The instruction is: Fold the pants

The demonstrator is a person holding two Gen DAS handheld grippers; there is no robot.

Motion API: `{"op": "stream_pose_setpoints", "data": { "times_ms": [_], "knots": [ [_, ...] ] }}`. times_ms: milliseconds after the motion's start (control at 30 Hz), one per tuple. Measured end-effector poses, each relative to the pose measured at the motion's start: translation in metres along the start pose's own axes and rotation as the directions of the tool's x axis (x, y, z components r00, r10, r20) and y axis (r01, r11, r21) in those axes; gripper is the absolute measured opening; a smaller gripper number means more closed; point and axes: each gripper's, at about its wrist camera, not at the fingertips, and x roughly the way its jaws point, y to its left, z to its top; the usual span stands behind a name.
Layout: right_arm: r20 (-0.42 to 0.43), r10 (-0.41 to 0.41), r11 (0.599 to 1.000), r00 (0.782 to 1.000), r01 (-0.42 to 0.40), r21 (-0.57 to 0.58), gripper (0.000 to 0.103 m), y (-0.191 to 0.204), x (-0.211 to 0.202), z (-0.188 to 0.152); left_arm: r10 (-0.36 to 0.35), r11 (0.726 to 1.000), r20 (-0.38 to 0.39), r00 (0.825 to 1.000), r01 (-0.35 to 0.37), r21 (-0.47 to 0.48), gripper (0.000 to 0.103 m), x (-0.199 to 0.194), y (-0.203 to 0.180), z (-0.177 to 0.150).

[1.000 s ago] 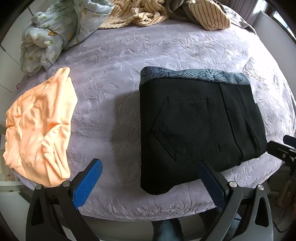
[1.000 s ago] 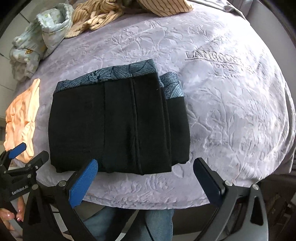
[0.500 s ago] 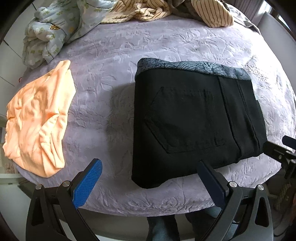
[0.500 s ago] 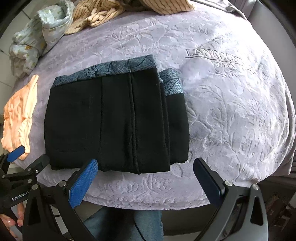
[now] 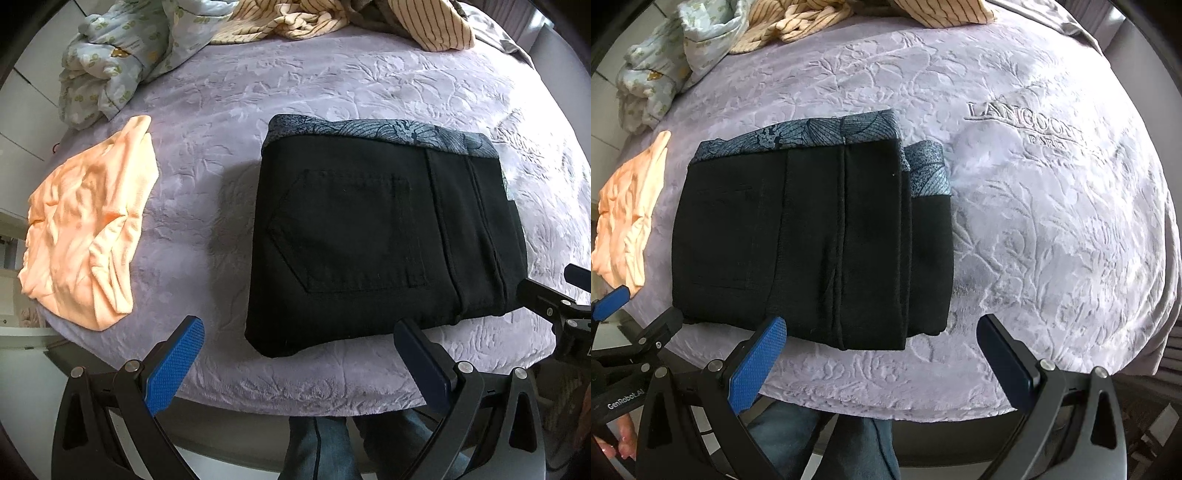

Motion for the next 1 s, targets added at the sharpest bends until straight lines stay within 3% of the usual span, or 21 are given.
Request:
{"op": "stream_pose_setpoints", "data": {
  "times_ms": [1000],
  "knots": [
    [-0.011,0.003,1.0,1.0,-0.003,-0.028,0.103,-0.007,0.01,0.001,0.027,1.0,-0.011,1.0,-0.027,0.003,0.103,0.005,-0.016,0.0]
  ]
}}
